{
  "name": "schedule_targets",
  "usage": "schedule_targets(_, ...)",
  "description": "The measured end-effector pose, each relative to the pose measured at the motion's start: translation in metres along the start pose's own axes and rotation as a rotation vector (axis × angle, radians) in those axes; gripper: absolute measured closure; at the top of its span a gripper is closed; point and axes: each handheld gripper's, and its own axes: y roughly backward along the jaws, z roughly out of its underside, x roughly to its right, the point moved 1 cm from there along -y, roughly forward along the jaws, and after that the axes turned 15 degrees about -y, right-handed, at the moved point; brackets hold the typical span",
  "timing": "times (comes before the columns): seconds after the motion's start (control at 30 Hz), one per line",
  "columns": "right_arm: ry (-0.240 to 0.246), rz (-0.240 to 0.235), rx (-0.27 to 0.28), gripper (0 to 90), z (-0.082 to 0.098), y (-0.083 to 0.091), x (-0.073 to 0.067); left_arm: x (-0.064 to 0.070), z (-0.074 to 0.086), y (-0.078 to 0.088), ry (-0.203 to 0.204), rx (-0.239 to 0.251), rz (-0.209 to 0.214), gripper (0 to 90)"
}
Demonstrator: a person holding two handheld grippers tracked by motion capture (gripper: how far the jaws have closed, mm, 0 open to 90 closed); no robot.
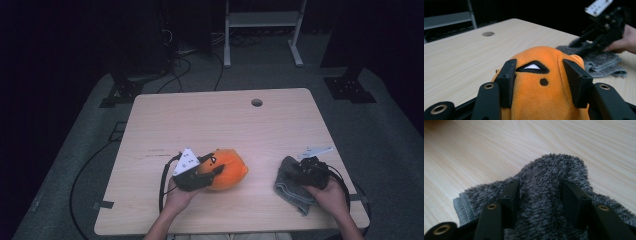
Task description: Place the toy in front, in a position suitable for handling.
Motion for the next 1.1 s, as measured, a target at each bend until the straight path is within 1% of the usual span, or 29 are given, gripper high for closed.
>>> schedule_targets(0.03, -0.010, 0.006, -0.017, 52.3, 0.001, -0.002, 0.002, 0.005, 0.001, -0.006, -0.007, -0.008, 0.016, 47.2)
schedule_targets(0.07, -0.010, 0.006, -0.017, 52.3, 0.001, -0.002, 0.002, 0.005, 0.001, -0.006, -0.007, -0.008, 0.016, 46.9)
schedule_targets(0.1, -0.013, 0.008, -0.023, 56.1, 0.002, -0.003, 0.002, 0.008, 0.003, -0.010, -0.008, -0.010, 0.024, 46.6)
schedule_targets(0.17, -0.014, 0.012, -0.025, 57.4, 0.002, -0.003, 0.002, 0.011, 0.005, -0.015, -0.016, -0.029, 0.036, 46.2)
schedule_targets(0.2, -0.013, 0.012, -0.027, 60.3, 0.003, -0.004, 0.002, 0.012, 0.007, -0.016, -0.018, -0.039, 0.041, 45.5)
schedule_targets(0.23, 0.002, 0.020, -0.025, 64.8, 0.004, -0.004, 0.002, 0.014, 0.009, -0.019, -0.023, -0.042, 0.045, 43.5)
schedule_targets(0.27, 0.004, 0.022, -0.028, 67.1, 0.005, -0.003, 0.001, 0.014, 0.008, -0.019, -0.018, -0.046, 0.048, 42.4)
schedule_targets(0.3, 0.004, 0.022, -0.028, 67.1, 0.005, -0.003, 0.001, 0.014, 0.008, -0.019, -0.018, -0.046, 0.048, 40.9)
schedule_targets(0.33, 0.005, 0.016, -0.026, 71.4, 0.006, -0.003, 0.002, 0.014, 0.008, -0.019, -0.019, -0.052, 0.052, 38.8)
schedule_targets(0.4, 0.002, 0.016, -0.026, 72.8, 0.006, -0.002, 0.003, 0.014, 0.008, -0.019, -0.016, -0.057, 0.053, 34.0)
schedule_targets(0.43, 0.004, 0.013, -0.024, 74.1, 0.006, -0.002, 0.003, 0.014, 0.008, -0.018, -0.016, -0.062, 0.055, 34.0)
schedule_targets(0.47, 0.003, 0.012, -0.025, 75.0, 0.006, -0.002, 0.004, 0.014, 0.008, -0.018, -0.015, -0.065, 0.055, 30.3)
schedule_targets(0.5, 0.003, 0.011, -0.025, 76.4, 0.006, -0.001, 0.005, 0.011, 0.005, -0.014, -0.008, -0.078, 0.054, 21.3)
schedule_targets(0.57, 0.001, 0.008, -0.026, 77.0, 0.006, -0.001, 0.005, 0.010, 0.004, -0.010, -0.001, -0.079, 0.055, 19.1)
schedule_targets(0.6, -0.003, 0.005, -0.023, 77.5, 0.006, 0.000, 0.005, 0.010, 0.003, -0.007, -0.005, -0.078, 0.044, 16.0)
schedule_targets(0.63, -0.006, -0.002, -0.014, 77.9, 0.006, 0.001, 0.006, 0.010, 0.001, 0.002, -0.036, -0.075, 0.019, 13.4)
schedule_targets(0.67, -0.006, -0.002, -0.014, 77.9, 0.006, 0.001, 0.006, 0.010, 0.001, 0.002, -0.036, -0.075, 0.019, 13.5)
schedule_targets(0.7, 0.002, -0.031, 0.016, 78.3, 0.005, 0.006, 0.004, 0.009, 0.002, 0.006, -0.039, -0.075, 0.012, 13.5)
schedule_targets(0.73, 0.002, -0.031, 0.016, 78.3, 0.005, 0.006, 0.004, 0.006, 0.003, 0.007, -0.027, -0.079, 0.016, 13.5)
schedule_targets(0.77, 0.012, -0.078, 0.062, 78.3, 0.003, 0.015, -0.001, 0.003, 0.006, 0.008, -0.008, -0.088, 0.029, 14.9)
schedule_targets(0.83, 0.027, -0.124, 0.101, 78.4, 0.000, 0.023, -0.009, 0.001, 0.010, 0.007, 0.005, -0.102, 0.045, 16.8)
schedule_targets(0.87, 0.034, -0.152, 0.121, 78.4, -0.001, 0.027, -0.014, 0.000, 0.013, 0.005, 0.003, -0.113, 0.069, 20.2)
schedule_targets(0.9, 0.034, -0.152, 0.121, 78.4, -0.001, 0.027, -0.014, 0.000, 0.013, 0.005, 0.003, -0.113, 0.069, 24.9)
schedule_targets(0.93, 0.076, -0.222, 0.160, 78.3, -0.005, 0.035, -0.029, 0.002, 0.015, 0.002, -0.006, -0.111, 0.069, 29.5)
schedule_targets(0.97, 0.106, -0.241, 0.171, 78.3, -0.006, 0.038, -0.037, 0.003, 0.016, 0.000, -0.004, -0.111, 0.082, 30.8)
schedule_targets(1.0, 0.106, -0.241, 0.171, 78.3, -0.006, 0.038, -0.037, 0.003, 0.016, 0.000, -0.004, -0.111, 0.082, 32.5)
schedule_targets(1.03, 0.162, -0.323, 0.200, 78.1, -0.009, 0.041, -0.058, 0.004, 0.017, -0.002, -0.007, -0.114, 0.091, 33.6)
schedule_targets(1.07, 0.162, -0.323, 0.200, 78.1, -0.009, 0.041, -0.058, 0.005, 0.019, -0.003, -0.011, -0.116, 0.088, 33.6)
schedule_targets(1.1, 0.218, -0.364, 0.214, 78.1, -0.012, 0.042, -0.077, 0.005, 0.021, -0.003, -0.005, -0.123, 0.089, 34.7)
